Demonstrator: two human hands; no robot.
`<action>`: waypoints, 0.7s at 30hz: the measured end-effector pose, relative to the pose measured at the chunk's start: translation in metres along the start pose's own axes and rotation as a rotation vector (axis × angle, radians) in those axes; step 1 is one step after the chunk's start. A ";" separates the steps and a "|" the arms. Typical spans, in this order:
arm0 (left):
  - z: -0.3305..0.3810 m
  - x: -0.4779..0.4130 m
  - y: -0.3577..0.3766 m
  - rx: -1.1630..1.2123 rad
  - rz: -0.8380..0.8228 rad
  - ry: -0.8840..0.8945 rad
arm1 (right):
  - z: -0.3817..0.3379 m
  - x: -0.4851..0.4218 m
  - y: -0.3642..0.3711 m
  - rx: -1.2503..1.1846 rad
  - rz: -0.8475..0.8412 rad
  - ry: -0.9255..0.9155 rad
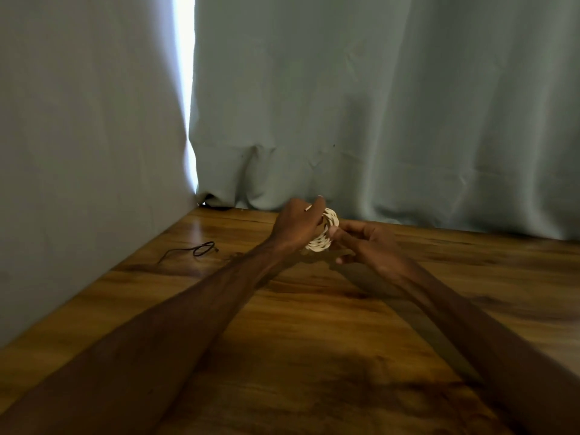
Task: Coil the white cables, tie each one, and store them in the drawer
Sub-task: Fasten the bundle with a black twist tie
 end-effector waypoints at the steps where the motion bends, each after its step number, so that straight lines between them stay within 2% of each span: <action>1: 0.001 -0.004 -0.009 -0.007 0.017 0.008 | -0.002 -0.003 0.005 -0.030 0.001 -0.002; 6: -0.017 -0.021 -0.079 0.014 0.167 -0.052 | 0.000 -0.016 0.060 -0.077 -0.057 0.100; 8: -0.031 -0.025 -0.112 0.072 0.251 -0.099 | 0.001 -0.018 0.087 0.030 -0.096 0.107; 10: -0.040 -0.028 -0.141 0.142 0.333 -0.145 | -0.005 -0.023 0.111 0.280 -0.139 0.040; 13: -0.049 -0.028 -0.174 0.269 0.432 -0.208 | -0.016 -0.039 0.147 0.462 -0.217 -0.063; 19: -0.061 -0.028 -0.186 0.286 0.465 -0.204 | -0.038 -0.061 0.208 0.705 -0.297 -0.425; 21: -0.061 -0.028 -0.187 0.287 0.461 -0.209 | -0.033 -0.066 0.217 0.812 -0.315 -0.464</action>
Point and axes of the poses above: each hand's wrist, its own x-axis away from the middle knuckle, its own y-axis out of the palm, z = x × y, the point moved 6 cm from there along -x, towards the middle knuckle, and after that the axes turned 6 degrees about x, right-handed, at the moved point
